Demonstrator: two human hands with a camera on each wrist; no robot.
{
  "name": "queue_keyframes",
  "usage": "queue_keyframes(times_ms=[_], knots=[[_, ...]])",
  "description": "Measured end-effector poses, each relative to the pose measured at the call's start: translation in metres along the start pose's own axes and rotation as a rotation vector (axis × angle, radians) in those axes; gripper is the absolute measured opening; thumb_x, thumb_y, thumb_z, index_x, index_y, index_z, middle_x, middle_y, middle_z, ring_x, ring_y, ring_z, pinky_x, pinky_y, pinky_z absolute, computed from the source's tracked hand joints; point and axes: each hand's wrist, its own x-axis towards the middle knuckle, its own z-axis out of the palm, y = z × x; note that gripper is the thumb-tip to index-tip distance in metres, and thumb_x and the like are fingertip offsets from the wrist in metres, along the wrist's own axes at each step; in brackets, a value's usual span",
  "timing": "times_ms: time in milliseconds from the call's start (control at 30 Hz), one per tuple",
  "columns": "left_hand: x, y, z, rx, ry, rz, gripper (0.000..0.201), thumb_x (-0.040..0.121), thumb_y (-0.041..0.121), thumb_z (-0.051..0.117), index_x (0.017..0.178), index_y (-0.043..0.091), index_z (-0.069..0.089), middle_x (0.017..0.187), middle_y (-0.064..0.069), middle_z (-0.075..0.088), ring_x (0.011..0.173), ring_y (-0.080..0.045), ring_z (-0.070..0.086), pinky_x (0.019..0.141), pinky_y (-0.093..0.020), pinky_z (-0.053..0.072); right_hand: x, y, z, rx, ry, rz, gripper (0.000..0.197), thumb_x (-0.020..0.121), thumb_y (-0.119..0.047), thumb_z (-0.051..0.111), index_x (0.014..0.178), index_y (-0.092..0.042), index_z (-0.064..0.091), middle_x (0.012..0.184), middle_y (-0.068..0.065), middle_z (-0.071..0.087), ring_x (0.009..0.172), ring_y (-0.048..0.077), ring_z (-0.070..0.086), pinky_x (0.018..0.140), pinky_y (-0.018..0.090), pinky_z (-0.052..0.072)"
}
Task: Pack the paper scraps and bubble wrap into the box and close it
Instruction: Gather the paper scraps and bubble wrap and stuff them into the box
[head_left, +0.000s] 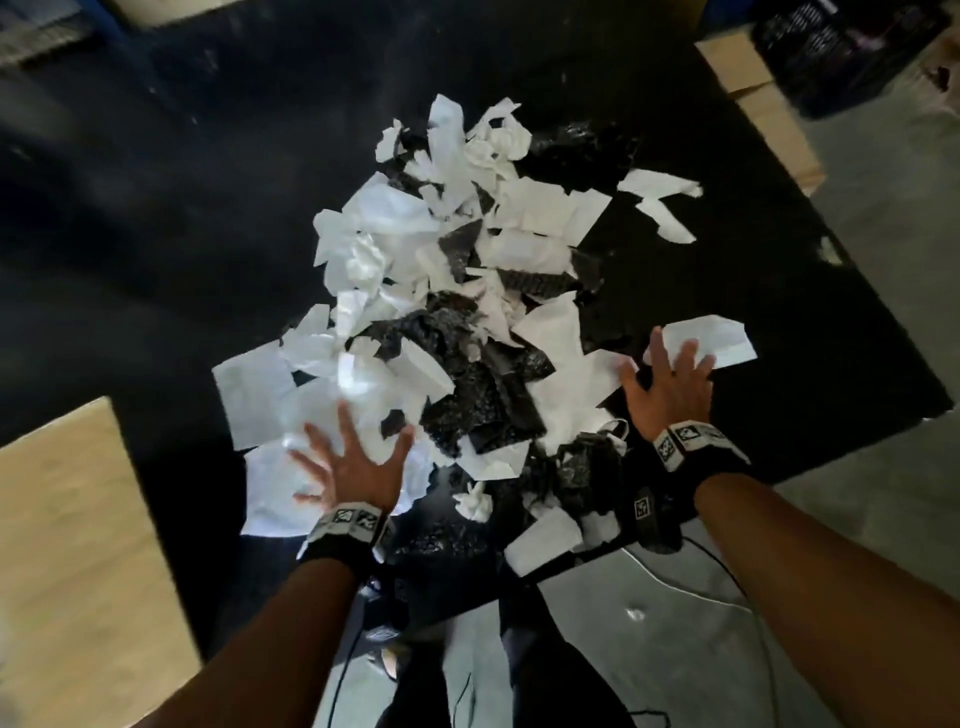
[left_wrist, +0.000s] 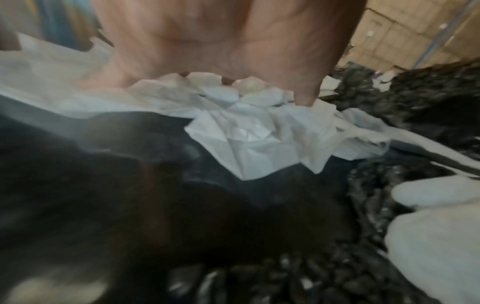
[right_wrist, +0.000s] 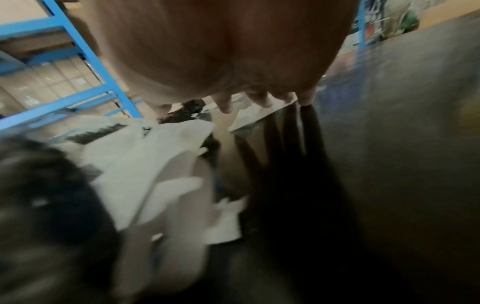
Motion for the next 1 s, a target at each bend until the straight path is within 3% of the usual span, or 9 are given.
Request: queue_keyframes(times_ms=[167,267,333,400,500,600,667,833,1000], knots=[[-0.005,0.045,0.004,0.033,-0.04,0.247,0.101,0.086,0.078,0.048,0.162,0.034,-0.001,0.169,0.001,-0.018,0.155,-0.029,-0.02,0.115,-0.073,0.0,-0.018,-0.06,0.019,0.138,-0.1,-0.231,0.073,0.1,-0.067,0.025,0.162,-0.035,0.002,0.171,0.008,-0.001,0.156,0.035,-0.006,0.125,0.055,0.003],[0.002,0.053,0.005,-0.033,-0.075,0.375,0.09,0.085,0.068,0.052,0.156,0.017,0.032,0.17,-0.003,-0.001,0.157,-0.025,-0.003,0.12,-0.065,0.01,-0.03,-0.084,0.026,0.168,-0.188,-0.395,0.071,0.101,-0.064,0.024,0.162,-0.038,0.0,0.171,0.007,-0.001,0.157,0.033,-0.003,0.126,0.054,0.009],[0.008,0.05,0.002,-0.108,-0.04,0.427,0.078,0.08,0.065,0.047,0.134,0.009,0.058,0.161,-0.014,0.022,0.153,-0.033,0.014,0.121,-0.056,0.024,-0.032,-0.092,0.025,0.218,-0.234,-0.449,0.066,0.103,-0.06,0.027,0.162,-0.039,0.004,0.171,0.006,0.001,0.157,0.029,0.002,0.126,0.052,0.013],[0.009,0.049,-0.007,-0.173,0.114,0.362,0.071,0.089,0.053,0.051,0.135,-0.001,0.053,0.158,-0.022,0.026,0.149,-0.039,0.023,0.118,-0.053,0.03,-0.031,-0.094,0.018,0.283,-0.165,-0.47,0.061,0.105,-0.054,0.03,0.162,-0.037,0.013,0.171,0.006,0.008,0.157,0.026,0.01,0.125,0.05,0.018],[0.007,0.051,-0.026,-0.346,0.391,0.189,0.066,0.1,0.044,0.054,0.15,0.007,0.035,0.16,-0.019,0.023,0.143,-0.043,0.032,0.115,-0.058,0.032,-0.027,-0.088,0.003,0.376,0.028,-0.354,0.07,0.097,-0.064,0.028,0.16,-0.035,0.022,0.17,0.006,0.014,0.155,0.025,0.016,0.122,0.047,0.021],[0.012,0.057,-0.029,-0.468,0.264,0.092,0.085,0.097,0.069,0.038,0.161,0.017,0.016,0.169,-0.014,0.006,0.153,-0.038,0.017,0.123,-0.052,0.018,-0.021,-0.085,-0.001,0.379,0.0,-0.289,0.072,0.099,-0.067,0.035,0.161,-0.039,0.013,0.171,0.005,0.003,0.156,0.027,0.014,0.121,0.048,0.023],[0.018,0.061,-0.021,-0.383,0.127,0.162,0.105,0.084,0.087,0.03,0.162,0.021,0.008,0.171,-0.01,-0.001,0.157,-0.032,0.007,0.125,-0.054,0.013,-0.016,-0.091,0.006,0.32,-0.15,-0.353,0.078,0.095,-0.073,0.039,0.16,-0.045,0.007,0.171,0.003,0.001,0.155,0.028,0.015,0.119,0.053,0.025],[0.031,0.085,-0.017,-0.242,0.091,0.399,0.112,0.074,0.093,0.044,0.151,0.012,0.035,0.156,-0.013,0.032,0.148,-0.032,0.024,0.12,-0.053,0.029,0.0,-0.113,0.018,0.244,-0.319,-0.514,0.092,0.075,-0.089,0.041,0.156,-0.05,0.021,0.166,-0.003,0.029,0.153,0.022,0.025,0.121,0.049,0.028],[0.035,0.101,-0.071,-0.251,0.439,0.284,0.103,0.075,0.075,0.068,0.138,-0.001,0.039,0.142,-0.023,0.034,0.136,-0.042,0.035,0.115,-0.056,0.036,0.019,-0.109,-0.044,0.291,-0.113,-0.535,0.08,0.084,-0.079,0.047,0.145,-0.028,0.053,0.145,0.007,0.052,0.129,0.027,0.055,0.108,0.046,0.045]])
